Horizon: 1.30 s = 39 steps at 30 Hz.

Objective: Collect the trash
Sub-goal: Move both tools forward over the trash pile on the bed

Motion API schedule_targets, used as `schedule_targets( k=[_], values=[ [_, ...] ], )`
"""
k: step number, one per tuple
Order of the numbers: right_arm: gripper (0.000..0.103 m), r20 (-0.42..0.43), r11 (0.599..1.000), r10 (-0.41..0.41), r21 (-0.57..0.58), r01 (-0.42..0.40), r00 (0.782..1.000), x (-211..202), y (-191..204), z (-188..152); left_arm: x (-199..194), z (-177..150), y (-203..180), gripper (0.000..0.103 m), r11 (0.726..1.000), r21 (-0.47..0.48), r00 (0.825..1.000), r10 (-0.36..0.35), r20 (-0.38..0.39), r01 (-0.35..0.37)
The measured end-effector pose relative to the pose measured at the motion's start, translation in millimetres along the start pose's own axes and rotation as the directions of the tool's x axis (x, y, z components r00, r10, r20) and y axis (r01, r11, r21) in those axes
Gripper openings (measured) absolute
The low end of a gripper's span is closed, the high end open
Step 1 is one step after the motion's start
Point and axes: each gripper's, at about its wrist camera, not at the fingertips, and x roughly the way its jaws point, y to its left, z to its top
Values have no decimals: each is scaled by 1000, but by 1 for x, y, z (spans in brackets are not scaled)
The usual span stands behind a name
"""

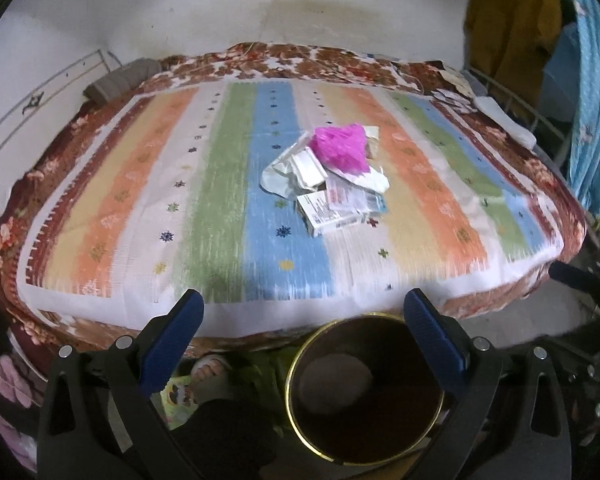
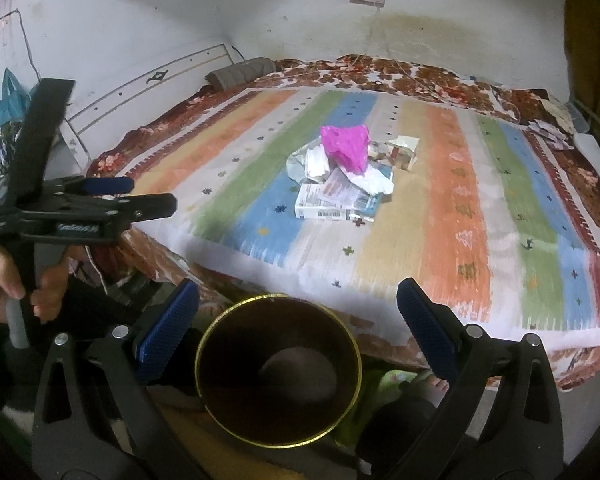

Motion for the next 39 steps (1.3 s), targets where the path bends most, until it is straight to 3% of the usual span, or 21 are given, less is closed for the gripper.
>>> schedule_targets(
  k=[11, 19, 31, 39],
  values=[
    [94, -12, 997, -66, -48, 66, 998, 22, -7, 45, 29, 38, 11, 97, 998, 0, 998, 55, -4, -55],
    [94, -39, 997, -54, -48, 52, 998, 44, -14, 66, 56, 63, 19, 97, 1000, -2, 1000, 30, -9, -30],
    [94, -46, 999, -39, -39, 38, 998, 80, -25, 101, 99, 87, 22, 97, 996, 63, 997, 64, -30, -62],
    [94, -53, 999, -24, 27, 26, 998, 104, -49, 120, 126, 106, 31, 97, 997, 64, 999, 46, -15, -45]
  ],
)
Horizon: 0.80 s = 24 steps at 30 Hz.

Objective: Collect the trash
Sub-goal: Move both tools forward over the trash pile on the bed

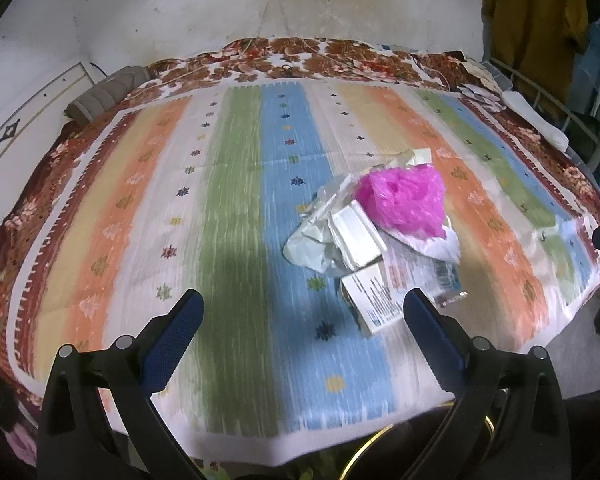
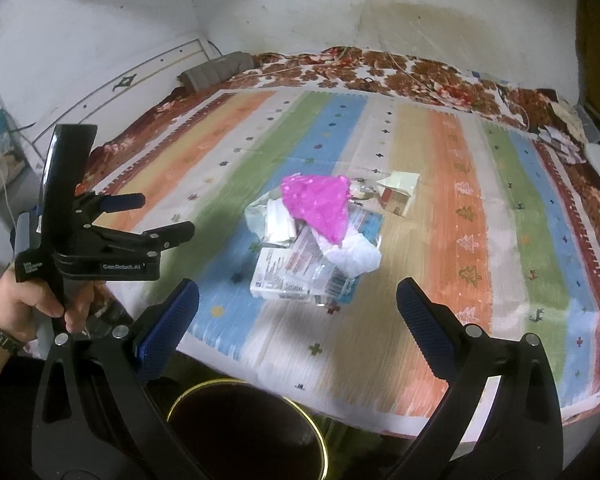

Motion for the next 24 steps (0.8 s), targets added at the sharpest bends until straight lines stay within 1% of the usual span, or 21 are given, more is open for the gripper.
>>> schedule_targets(
  k=[4, 6, 7, 9, 11, 14, 15, 17, 20, 22, 24],
  values=[
    [94, -5, 1000, 11, 9, -11, 1000, 15, -9, 10, 16, 5, 3, 97, 1000, 16, 1000, 2, -6, -2],
    [94, -13, 1000, 21, 22, -21, 1000, 25, -14, 15, 24, 8, 5, 97, 1000, 10, 1000, -2, -11, 2],
    [94, -16, 999, 23, 24, -23, 1000, 28, -16, 16, 30, 10, 8, 96, 1000, -5, 1000, -12, -23, 12],
    [94, -16, 999, 20, 27, -19, 1000, 34, -20, 20, 40, 11, 13, 93, 998, -44, 998, -47, -50, 45],
    [94, -14, 999, 20, 35, -19, 1000, 41, -23, 24, 48, 13, 15, 91, 996, -63, 995, -71, -70, 66],
    [92, -18, 998, 28, 50, -27, 999, 54, -27, 31, 54, 15, 13, 91, 992, -65, 992, -108, -66, 104],
    [91, -20, 998, 32, 54, -31, 999, 58, -29, 32, 57, 16, 13, 90, 990, -73, 990, -126, -68, 121],
    [90, -38, 998, 33, 60, -30, 999, 69, -32, 37, 64, 19, 13, 86, 984, -94, 984, -160, -80, 152],
    [90, -63, 997, 43, 66, -39, 997, 80, -33, 46, 75, 22, 16, 82, 970, -146, 974, -209, -91, 195],
    [90, -80, 996, 52, 78, -46, 995, 89, -36, 52, 82, 24, 15, 79, 962, -168, 967, -234, -98, 215],
    [90, -87, 996, 45, 80, -38, 995, 96, -38, 54, 88, 25, 14, 76, 957, -174, 962, -251, -105, 230]
  ],
)
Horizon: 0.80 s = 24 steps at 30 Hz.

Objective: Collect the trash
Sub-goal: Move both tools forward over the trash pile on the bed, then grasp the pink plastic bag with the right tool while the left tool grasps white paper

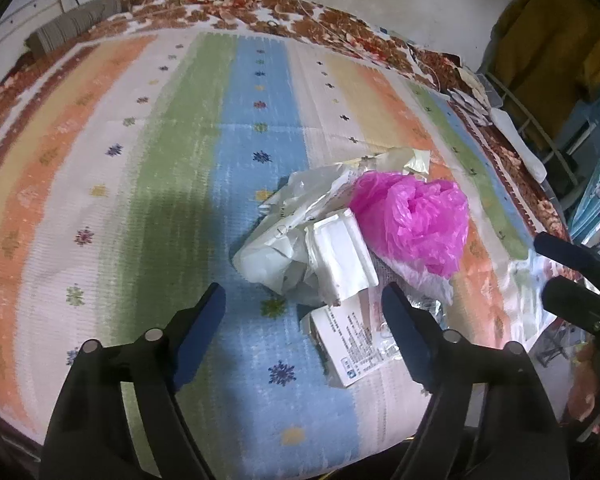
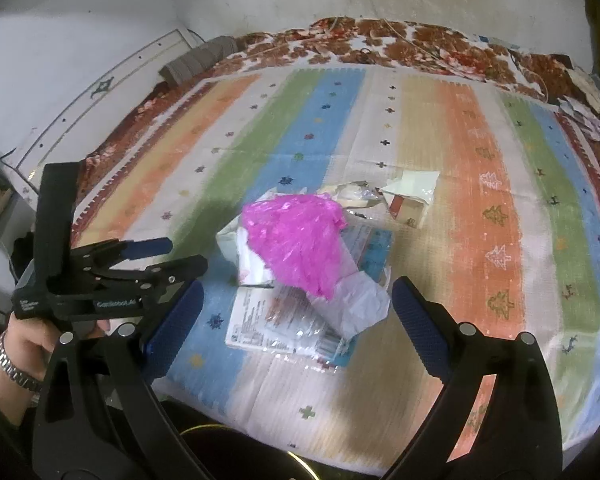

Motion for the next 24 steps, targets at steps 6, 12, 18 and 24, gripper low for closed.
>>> schedule_targets(
  k=[6, 12, 18, 24],
  values=[
    [80, -28, 999, 12, 34, -11, 1000, 22, -11, 12, 16, 6, 1, 60, 998, -12, 998, -67, -17, 66],
    [63, -52, 999, 28, 45, -26, 998, 41, -14, 22, 20, 16, -3, 41, 993, 2, 993, -115, 7, 115],
    [47, -79, 998, 35, 52, -31, 996, 58, -15, 26, 26, 20, -4, 28, 992, 2, 992, -129, 1, 129],
    [31, -101, 999, 30, 42, -26, 994, 67, -11, 24, 33, 21, -7, 26, 993, 14, 993, -114, -10, 114]
  ],
)
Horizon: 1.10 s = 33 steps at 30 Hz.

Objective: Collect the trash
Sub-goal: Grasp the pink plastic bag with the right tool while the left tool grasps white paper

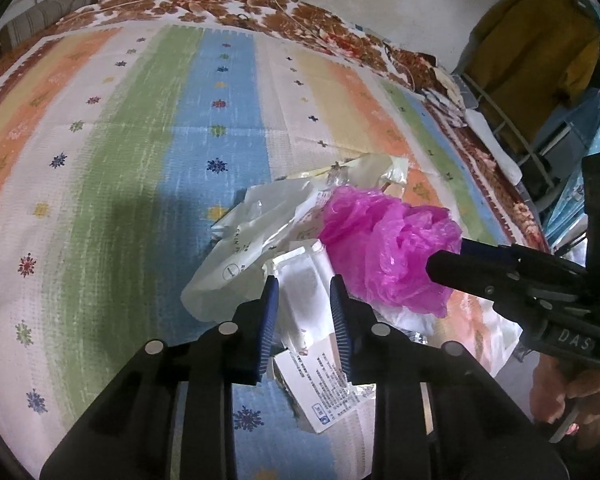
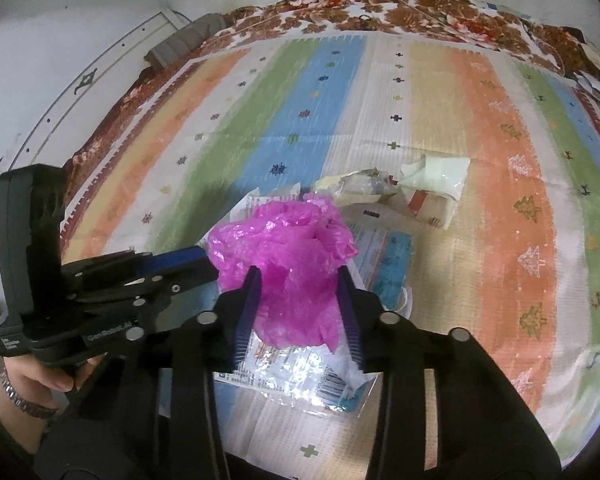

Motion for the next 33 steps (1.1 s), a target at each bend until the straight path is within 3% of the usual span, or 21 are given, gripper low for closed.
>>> schedule_targets(
  k=[6, 9, 11, 14, 20, 33],
  values=[
    [14, -13, 1000, -24, -8, 24, 1000, 4, -1, -3, 10, -2, 0, 26, 999, 16, 999, 37, -25, -37],
    [10, -17, 999, -31, -16, 31, 999, 4, -1, -5, 11, -3, -2, 15, 998, 35, 999, 50, -21, -49],
    [9, -15, 999, -34, -21, 34, 999, 4, -1, -5, 11, -3, -2, 6, 998, 39, 998, 57, -20, -57],
    [7, -12, 999, -42, -27, 42, 999, 1, 0, -5, 9, -2, -3, 3, 997, 41, 998, 60, -13, -60],
    [5, -14, 997, -66, -32, 66, 998, -7, -1, -9, 0, -4, -7, 2, 997, 36, 998, 70, -1, -70],
    [5, 27, 999, -35, -17, 35, 999, -47, 1, -20, -46, -2, -22, 1, 999, 2, 997, 41, 67, -42]
  ],
)
